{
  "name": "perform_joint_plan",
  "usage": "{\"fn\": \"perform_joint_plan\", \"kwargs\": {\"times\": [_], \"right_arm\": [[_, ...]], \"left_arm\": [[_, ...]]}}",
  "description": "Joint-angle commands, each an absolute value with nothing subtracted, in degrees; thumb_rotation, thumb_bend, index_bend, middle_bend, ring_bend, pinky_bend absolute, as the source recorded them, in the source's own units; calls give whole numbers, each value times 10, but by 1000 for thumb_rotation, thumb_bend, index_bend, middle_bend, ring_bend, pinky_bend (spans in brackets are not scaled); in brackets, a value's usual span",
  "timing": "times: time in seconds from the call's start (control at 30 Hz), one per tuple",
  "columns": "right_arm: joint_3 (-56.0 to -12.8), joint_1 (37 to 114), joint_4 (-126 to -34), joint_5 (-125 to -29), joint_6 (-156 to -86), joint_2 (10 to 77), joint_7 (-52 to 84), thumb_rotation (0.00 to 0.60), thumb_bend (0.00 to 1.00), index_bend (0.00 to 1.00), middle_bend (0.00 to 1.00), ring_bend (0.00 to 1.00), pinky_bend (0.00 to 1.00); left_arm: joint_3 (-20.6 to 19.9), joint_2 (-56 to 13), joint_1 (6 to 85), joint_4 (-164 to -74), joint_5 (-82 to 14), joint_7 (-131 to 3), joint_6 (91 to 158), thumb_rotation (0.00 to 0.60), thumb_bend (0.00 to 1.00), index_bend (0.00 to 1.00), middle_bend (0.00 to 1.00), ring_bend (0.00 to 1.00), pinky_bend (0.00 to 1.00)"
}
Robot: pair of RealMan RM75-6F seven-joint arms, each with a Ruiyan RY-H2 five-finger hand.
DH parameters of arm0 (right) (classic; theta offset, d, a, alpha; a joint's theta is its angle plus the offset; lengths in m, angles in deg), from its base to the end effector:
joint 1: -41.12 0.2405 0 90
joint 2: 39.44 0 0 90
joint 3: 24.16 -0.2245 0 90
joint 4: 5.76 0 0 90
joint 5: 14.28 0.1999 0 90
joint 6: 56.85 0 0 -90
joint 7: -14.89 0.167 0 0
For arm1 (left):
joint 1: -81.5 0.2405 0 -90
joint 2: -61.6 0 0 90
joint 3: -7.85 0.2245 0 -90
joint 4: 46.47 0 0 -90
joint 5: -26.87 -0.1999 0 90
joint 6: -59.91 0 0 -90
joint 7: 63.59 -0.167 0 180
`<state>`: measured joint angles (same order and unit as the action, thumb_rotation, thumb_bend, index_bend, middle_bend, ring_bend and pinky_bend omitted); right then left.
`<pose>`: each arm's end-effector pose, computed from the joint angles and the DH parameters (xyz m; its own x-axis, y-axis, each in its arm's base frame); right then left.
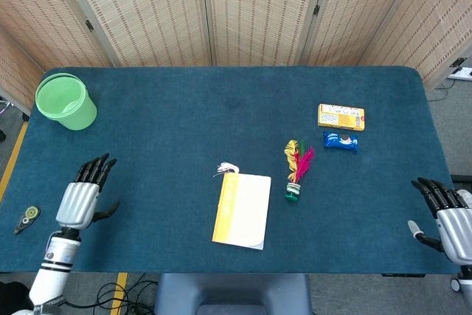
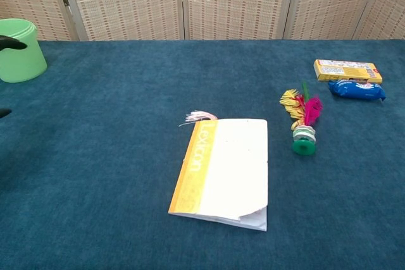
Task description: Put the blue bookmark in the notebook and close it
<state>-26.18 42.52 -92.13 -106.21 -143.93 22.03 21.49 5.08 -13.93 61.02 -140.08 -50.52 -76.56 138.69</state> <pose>-0.2962 -0.1812 0.1736 0.4332 -0.0087 0.9012 -0.9003 -0.0514 0.4323 -0.2159 0.2631 0.0828 0.4000 0.0504 0.9151 0.9089 -0.1499 -0.3890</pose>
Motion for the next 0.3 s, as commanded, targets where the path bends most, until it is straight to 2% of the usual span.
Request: {"fn": "perform_joint_plan", "kwargs": {"times": [0.03, 0.3], "right_arm": [[-260, 438, -913, -1070, -1428, 224, 232, 600, 245, 137, 132, 124, 217], [-261, 461, -903, -1093, -1424, 236, 246, 600, 245, 137, 132, 123, 217]], "left_arm": [[66, -121, 639, -1416, -518, -765, 1419, 600, 314, 0, 0, 0, 112], [87, -110, 682, -1434, -554, -765, 1465, 600, 314, 0, 0, 0, 112]]}}
